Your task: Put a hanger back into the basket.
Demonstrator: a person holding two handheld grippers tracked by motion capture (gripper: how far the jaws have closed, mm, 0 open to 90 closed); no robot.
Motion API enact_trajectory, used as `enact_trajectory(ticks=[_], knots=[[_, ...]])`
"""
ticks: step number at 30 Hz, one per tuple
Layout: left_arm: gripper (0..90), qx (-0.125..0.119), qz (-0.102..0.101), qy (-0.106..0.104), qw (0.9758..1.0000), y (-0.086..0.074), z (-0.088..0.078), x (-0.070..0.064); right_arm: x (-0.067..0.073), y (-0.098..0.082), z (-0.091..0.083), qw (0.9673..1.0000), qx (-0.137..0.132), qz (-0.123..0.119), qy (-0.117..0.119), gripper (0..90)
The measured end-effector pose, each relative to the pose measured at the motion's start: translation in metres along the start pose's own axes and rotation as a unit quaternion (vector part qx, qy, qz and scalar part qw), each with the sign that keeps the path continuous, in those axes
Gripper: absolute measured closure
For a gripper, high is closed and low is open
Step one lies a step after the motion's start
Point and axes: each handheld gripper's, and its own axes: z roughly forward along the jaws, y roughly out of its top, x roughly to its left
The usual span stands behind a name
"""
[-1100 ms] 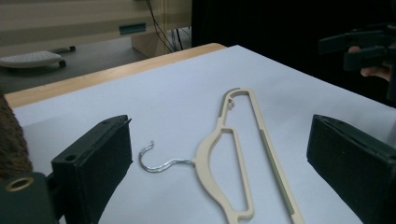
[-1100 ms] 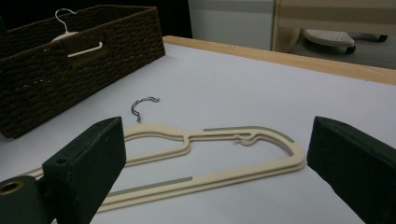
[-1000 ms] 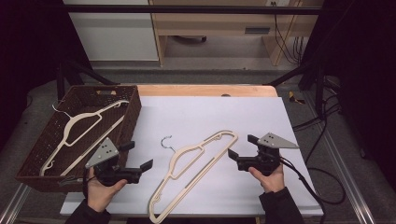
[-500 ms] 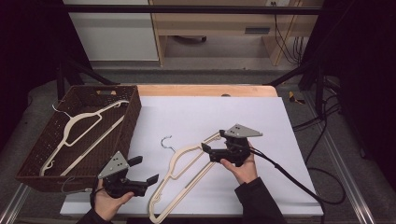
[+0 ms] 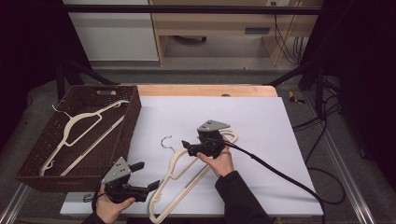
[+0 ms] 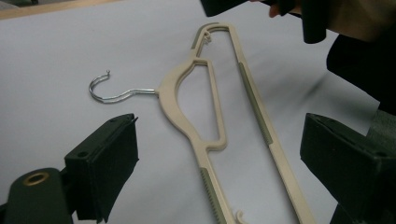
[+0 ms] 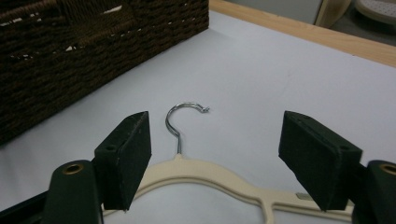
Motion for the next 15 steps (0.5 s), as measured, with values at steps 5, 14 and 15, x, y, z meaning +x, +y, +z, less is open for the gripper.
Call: enact_trajectory(ticks=[5, 14, 15], knots=[[12.3, 0.006, 0.002, -0.005, 1.0000, -0.005, 0.003, -0.002, 0.002, -0.001, 0.025, 0.9999, 0.014, -0.002, 0.010, 32.9], [12.0, 0.021, 0.001, -0.006, 0.9998, -0.011, 0.009, -0.002, 0.007, -0.004, 0.056, 0.9986, 0.051, 0.001, 0.017, 48.8], [11.9, 0.021, 0.002, -0.003, 0.9998, -0.011, 0.010, -0.002, 0.007, -0.005, 0.059, 0.9983, 0.055, -0.001, 0.020, 50.9]])
